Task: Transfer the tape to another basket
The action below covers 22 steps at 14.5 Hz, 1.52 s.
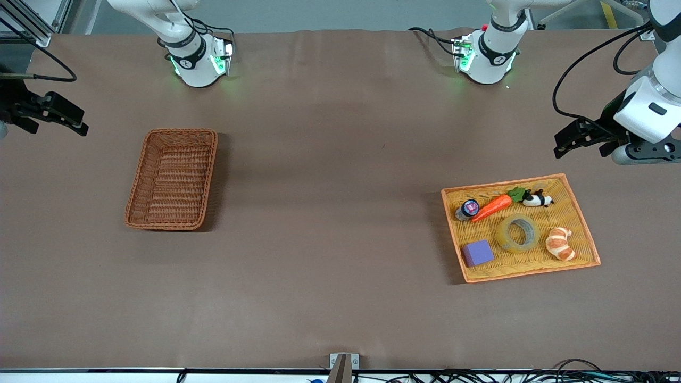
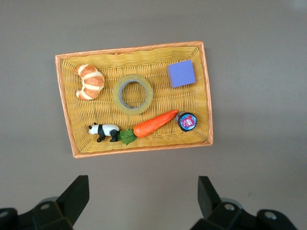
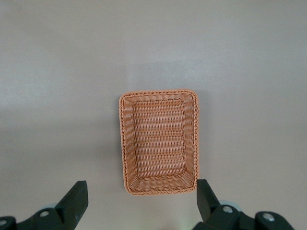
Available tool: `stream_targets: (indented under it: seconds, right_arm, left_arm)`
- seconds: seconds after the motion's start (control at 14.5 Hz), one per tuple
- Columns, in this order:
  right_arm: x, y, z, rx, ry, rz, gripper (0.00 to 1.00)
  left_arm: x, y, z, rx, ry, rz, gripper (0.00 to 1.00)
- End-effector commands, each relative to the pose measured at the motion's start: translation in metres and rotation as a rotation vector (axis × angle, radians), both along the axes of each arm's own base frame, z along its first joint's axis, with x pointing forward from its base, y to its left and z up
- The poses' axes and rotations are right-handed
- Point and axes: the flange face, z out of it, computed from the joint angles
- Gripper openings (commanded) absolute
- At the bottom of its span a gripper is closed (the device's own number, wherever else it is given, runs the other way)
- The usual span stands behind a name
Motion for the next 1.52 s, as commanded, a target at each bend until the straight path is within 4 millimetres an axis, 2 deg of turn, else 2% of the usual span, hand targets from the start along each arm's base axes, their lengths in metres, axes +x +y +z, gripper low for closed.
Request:
stream_targets:
  seconds: [0.0,0.41,0.62,0.76,0.83,0.97,1.04,1.18,1.45]
  right_arm:
    - [-0.005,0.005,0.005,0.007,-0.003,0.014,1.0]
    - [-0.005,0.001,0.004,0.008,0.0,0.003,1.0]
    - [-0.005,0.0,0.006,0.011,-0.009,0.002,1.0]
    - [-0.005,0.003,0.005,0.01,-0.002,0.008,1.0]
    - [-0.005,0.003,0.005,0.008,-0.003,0.009,1.0]
    - [-0.005,0.003,0.005,0.008,-0.003,0.01,1.0]
    - [-0.005,0.004,0.005,0.008,0.0,0.011,1.0]
    - [-0.006,0.004,0.004,0.008,0.003,0.013,1.0]
    - [-0.006,0.003,0.004,0.008,0.003,0.009,1.0]
  left_arm:
    - [-0.005,-0.002,0.008,-0.007,0.001,0.006,1.0]
    - [0.0,-0.006,0.003,0.013,0.005,-0.017,1.0]
    - [0.001,0.002,-0.011,0.013,0.037,-0.015,0.96]
    - [0.013,0.005,-0.031,0.017,0.064,-0.005,0.96]
    - [0.017,0.015,-0.035,0.018,0.061,0.009,0.91]
    - [0.035,0.04,-0.061,0.013,0.062,0.049,0.91]
    - [0.046,0.046,-0.073,0.012,0.039,0.057,0.93]
    - [0.069,0.052,-0.116,0.017,0.033,0.05,1.0]
    - [0.095,0.06,-0.198,0.01,0.078,0.053,1.0]
